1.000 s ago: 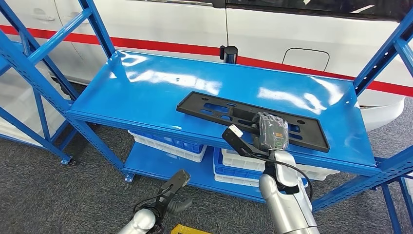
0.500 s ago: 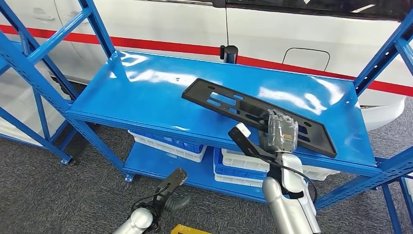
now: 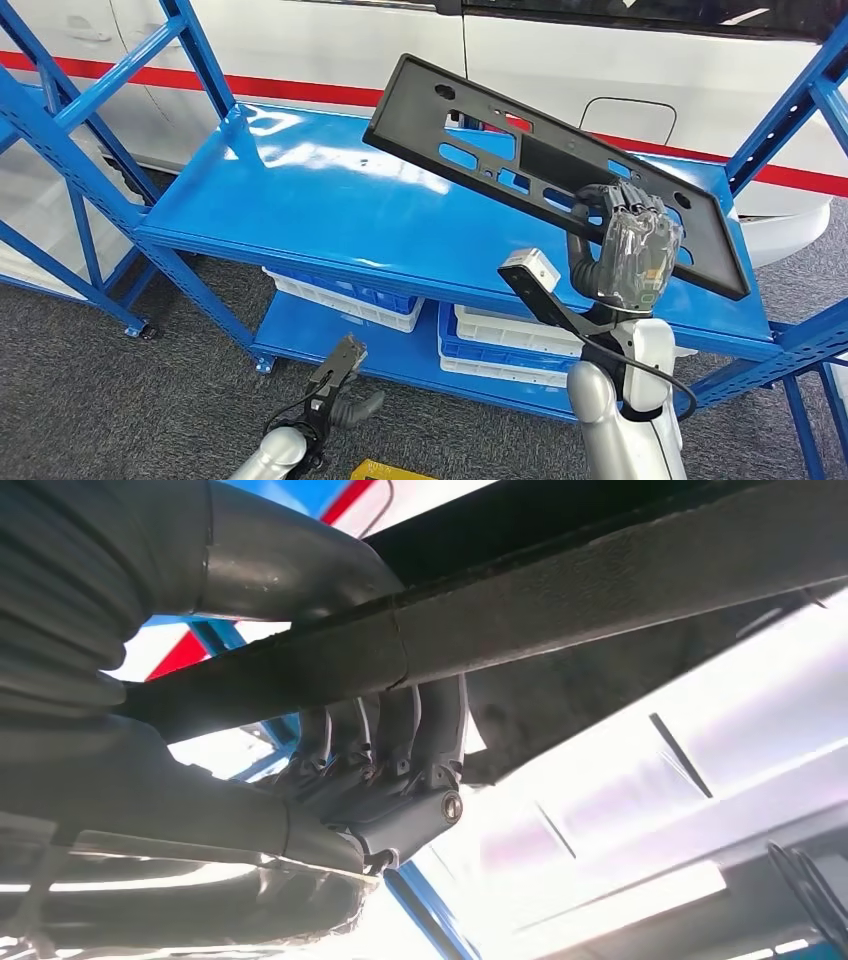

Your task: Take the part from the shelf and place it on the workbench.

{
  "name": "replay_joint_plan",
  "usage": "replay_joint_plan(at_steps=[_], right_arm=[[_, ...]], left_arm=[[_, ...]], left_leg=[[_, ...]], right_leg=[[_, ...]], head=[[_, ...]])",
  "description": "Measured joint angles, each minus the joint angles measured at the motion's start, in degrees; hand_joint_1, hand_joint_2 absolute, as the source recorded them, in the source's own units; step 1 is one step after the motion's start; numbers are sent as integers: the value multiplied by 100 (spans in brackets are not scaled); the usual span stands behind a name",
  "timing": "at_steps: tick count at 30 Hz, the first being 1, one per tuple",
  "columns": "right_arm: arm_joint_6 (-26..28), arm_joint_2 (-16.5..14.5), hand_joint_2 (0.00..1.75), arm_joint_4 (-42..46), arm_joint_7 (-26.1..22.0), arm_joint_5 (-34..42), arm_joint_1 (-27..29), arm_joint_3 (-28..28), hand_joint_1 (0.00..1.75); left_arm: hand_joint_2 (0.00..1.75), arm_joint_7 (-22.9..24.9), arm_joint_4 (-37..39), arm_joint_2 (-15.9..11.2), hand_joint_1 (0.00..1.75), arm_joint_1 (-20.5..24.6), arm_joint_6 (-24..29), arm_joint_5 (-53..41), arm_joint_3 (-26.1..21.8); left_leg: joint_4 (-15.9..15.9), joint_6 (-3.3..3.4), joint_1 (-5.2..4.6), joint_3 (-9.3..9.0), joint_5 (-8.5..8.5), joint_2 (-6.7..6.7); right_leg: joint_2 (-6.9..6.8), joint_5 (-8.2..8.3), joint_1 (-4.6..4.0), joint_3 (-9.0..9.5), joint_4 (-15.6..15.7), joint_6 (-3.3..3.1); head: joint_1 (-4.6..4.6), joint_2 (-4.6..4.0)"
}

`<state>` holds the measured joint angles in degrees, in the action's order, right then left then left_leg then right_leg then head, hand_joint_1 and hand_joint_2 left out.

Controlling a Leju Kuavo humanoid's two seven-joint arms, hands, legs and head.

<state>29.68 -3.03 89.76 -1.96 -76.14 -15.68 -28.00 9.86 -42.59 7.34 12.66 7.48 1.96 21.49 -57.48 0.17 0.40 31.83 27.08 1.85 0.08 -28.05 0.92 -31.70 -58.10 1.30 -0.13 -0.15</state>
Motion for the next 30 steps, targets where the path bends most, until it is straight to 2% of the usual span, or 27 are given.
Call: replay_joint_plan(at_steps=[12, 16, 21, 28, 30], right_arm=[[134, 27, 175, 249, -76, -37, -29, -43, 175], [256, 56, 175, 474, -160, 155, 17, -59, 175], [496, 147, 175, 980, -436, 880, 217, -76, 175], [741, 309, 175, 1916, -1330, 2918, 1074, -17, 175], [737, 314, 175, 2021, -1453, 3154, 1194, 5, 175]], left_arm=[[175, -87, 114, -64, 0, -83, 21, 117, 0], [175, -187, 172, -78, 0, -101, 17, 239, 0], [175, -333, 271, -102, 0, -165, 19, 392, 0], [175, -561, 328, -208, 0, -351, 133, 540, -5], [175, -586, 329, -225, 0, -377, 161, 551, -9]], left_leg=[[-1, 0, -1, 3, 0, 1], [-1, 0, -1, 2, 0, 1], [-14, 2, -3, 17, 2, 2], [-65, 59, -21, 43, 40, 4], [-71, 71, -26, 45, 46, 4]], right_leg=[[-1, 0, 1, -1, 0, 0], [-1, 0, 1, -1, 0, 0], [-1, 1, 37, 0, 1, 3], [-1, 4, 65, -1, 4, 17], [-1, 6, 71, -1, 6, 23]], head=[[0, 0], [0, 0], [-2, 0], [-2, 0], [-2, 0]])
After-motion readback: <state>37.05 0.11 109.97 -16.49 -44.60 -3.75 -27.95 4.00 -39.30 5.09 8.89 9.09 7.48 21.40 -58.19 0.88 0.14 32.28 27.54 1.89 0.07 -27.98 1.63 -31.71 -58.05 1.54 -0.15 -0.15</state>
